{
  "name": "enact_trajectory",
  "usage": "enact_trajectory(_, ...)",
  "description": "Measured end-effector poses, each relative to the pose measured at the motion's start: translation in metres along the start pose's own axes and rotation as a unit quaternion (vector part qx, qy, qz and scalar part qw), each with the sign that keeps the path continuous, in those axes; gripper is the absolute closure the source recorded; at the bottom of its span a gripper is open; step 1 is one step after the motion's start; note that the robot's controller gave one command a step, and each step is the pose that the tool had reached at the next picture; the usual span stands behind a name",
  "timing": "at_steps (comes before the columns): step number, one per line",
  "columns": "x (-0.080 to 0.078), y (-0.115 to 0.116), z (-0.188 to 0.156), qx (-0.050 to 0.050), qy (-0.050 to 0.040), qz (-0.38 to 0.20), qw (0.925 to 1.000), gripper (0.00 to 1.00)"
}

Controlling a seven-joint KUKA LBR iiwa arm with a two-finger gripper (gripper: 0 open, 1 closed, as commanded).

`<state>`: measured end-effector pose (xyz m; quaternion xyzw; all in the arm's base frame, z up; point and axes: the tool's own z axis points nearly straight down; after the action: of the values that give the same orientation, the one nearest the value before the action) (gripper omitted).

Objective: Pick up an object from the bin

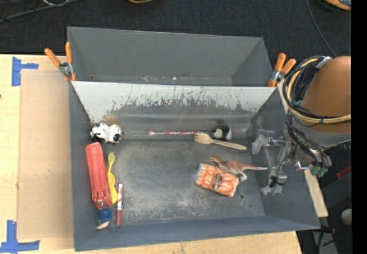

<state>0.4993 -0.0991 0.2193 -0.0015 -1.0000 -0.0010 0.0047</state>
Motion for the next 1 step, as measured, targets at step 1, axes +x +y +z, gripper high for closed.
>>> enact_trajectory(1, -0.0016, 0.0007, -0.0041, 0.001, -0.0044, -0.002, 1.0, 0.0)
